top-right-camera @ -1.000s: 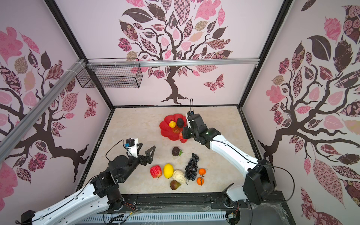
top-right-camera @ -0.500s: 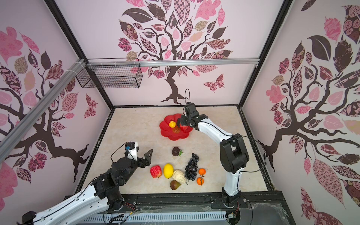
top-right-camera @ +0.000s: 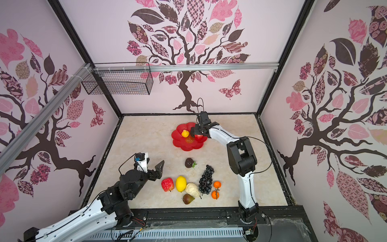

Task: Arrange fruit in a fruit bowl
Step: Place the fruit in the fruit bowl.

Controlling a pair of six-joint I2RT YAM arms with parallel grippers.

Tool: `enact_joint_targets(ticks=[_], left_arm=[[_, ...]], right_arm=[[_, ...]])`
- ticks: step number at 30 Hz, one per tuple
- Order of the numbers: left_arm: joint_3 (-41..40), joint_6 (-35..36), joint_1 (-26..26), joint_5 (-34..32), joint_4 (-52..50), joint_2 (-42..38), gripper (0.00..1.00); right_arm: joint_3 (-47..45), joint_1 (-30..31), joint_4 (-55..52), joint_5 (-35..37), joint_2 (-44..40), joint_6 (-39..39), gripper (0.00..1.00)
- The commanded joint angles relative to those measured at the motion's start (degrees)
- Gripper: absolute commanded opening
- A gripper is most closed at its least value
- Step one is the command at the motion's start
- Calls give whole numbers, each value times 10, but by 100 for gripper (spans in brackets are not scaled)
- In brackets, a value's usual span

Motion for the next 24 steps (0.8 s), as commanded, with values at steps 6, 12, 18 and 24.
enact_joint_targets(ticks=[6,12,18,24], left_arm=[[-3,6,2,2,4,13,92],[-3,7,2,4,4,17,92],[-2,7,2,5,5,18,92],[-2,8,2,6,6,21,92]], right_arm=[[26,-8,20,12,50,16,0],[39,-8,31,3,67,18,0],[61,-8,26,15,80,17,0],[77,-8,28,24,86,16,0]])
